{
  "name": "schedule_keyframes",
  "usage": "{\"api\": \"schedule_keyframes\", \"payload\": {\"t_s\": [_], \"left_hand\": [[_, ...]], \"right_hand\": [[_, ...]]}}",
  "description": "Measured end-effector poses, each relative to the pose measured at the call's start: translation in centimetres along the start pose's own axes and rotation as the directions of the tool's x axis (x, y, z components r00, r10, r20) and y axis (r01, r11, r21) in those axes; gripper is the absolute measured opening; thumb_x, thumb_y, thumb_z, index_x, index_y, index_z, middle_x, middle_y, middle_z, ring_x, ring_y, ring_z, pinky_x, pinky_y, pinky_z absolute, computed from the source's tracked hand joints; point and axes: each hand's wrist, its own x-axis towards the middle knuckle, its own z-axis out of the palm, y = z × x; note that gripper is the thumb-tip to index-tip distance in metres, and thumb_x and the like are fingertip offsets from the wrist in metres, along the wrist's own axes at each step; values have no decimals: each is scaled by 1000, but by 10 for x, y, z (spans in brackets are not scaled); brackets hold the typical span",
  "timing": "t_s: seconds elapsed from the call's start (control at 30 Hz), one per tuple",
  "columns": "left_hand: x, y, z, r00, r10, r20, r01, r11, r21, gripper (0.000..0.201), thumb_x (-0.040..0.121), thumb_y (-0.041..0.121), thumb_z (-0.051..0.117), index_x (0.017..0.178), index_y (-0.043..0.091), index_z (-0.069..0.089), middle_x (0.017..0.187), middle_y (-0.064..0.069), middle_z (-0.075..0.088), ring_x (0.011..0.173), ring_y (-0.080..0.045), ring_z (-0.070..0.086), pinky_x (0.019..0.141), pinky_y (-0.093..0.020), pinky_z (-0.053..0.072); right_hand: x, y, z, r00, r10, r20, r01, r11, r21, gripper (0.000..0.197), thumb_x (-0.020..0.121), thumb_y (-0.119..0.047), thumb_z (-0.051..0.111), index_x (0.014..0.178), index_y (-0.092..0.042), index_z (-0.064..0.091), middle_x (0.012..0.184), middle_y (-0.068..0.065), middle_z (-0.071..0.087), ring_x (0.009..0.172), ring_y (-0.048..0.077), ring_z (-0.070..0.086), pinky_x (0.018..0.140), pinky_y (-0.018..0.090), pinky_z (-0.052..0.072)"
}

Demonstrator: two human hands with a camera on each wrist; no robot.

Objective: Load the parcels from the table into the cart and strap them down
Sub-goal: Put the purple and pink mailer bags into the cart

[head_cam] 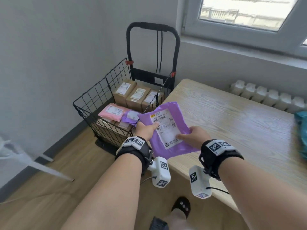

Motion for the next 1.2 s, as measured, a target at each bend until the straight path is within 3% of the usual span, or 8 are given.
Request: {"api": "schedule_keyframes", "payload": {"t_s": [0.23, 0.37, 0.57, 0.73, 0.8, 0.9, 1.07, 1.2], "left_hand": [[48, 13, -34, 998, -19, -52, 18, 999, -33, 98, 33, 51, 83, 120, 12, 59, 102, -6, 73, 89, -27, 72, 84, -48, 57], [100, 29, -52, 993, -52, -103, 50, 998, -26, 94, 30, 52, 87, 113, 16, 62, 99, -7, 74, 87, -28, 73, 81, -48, 58], [157, 56, -53, 971, -129, -200, 108, 988, -113, 100, 25, 47, 80, 114, 7, 58, 100, -11, 72, 89, -31, 71, 82, -50, 57], [195, 70, -66, 940, -188, -286, 135, 971, -196, 97, 32, 45, 80, 117, 7, 55, 106, -12, 69, 92, -32, 69, 83, -51, 56], [203, 76, -75, 925, -212, -314, 147, 965, -218, 95, 35, 43, 80, 119, 6, 55, 108, -13, 69, 91, -32, 69, 82, -50, 57], [215, 78, -87, 907, -256, -333, 172, 950, -262, 88, 46, 37, 79, 123, 5, 52, 108, -14, 68, 92, -32, 69, 83, -50, 57], [232, 94, -95, 902, -305, -307, 217, 932, -289, 89, 52, 37, 80, 129, 8, 47, 109, -13, 68, 92, -31, 69, 80, -53, 57], [252, 103, -104, 913, -295, -283, 208, 931, -301, 94, 61, 19, 83, 139, 22, 31, 125, -13, 59, 104, -34, 64, 87, -56, 53]], "right_hand": [[51, -48, 17, 997, -48, 53, 52, 996, -72, 23, 80, -37, 74, 88, -18, 63, 73, -5, 60, 66, 12, 55, 54, 24, 37], [90, -85, 26, 995, -92, 45, 95, 992, -82, 22, 81, -34, 73, 87, -15, 63, 78, 1, 60, 66, 15, 53, 51, 24, 34], [157, -116, 23, 997, -63, 53, 65, 997, -42, 32, 78, -37, 74, 99, -14, 67, 90, 4, 67, 79, 21, 62, 68, 30, 48], [205, -129, 31, 999, -9, 39, 7, 999, 51, 46, 76, -43, 75, 106, -14, 56, 95, 5, 64, 81, 24, 64, 76, 39, 57], [217, -137, 41, 997, 15, 76, -26, 989, 143, 56, 76, -43, 76, 115, -10, 53, 102, 7, 64, 83, 24, 68, 66, 39, 61], [230, -150, 55, 986, 78, 149, -126, 931, 342, 62, 77, -37, 78, 123, -8, 47, 102, 9, 66, 79, 21, 70, 51, 31, 58], [254, -177, 67, 952, 112, 286, -258, 796, 548, 68, 79, -15, 78, 135, -6, 41, 101, 15, 69, 82, 26, 73, 66, 42, 61], [274, -197, 80, 960, 147, 238, -257, 799, 543, 70, 83, 6, 65, 144, -9, 32, 111, 22, 63, 92, 35, 70, 74, 49, 60]]}}
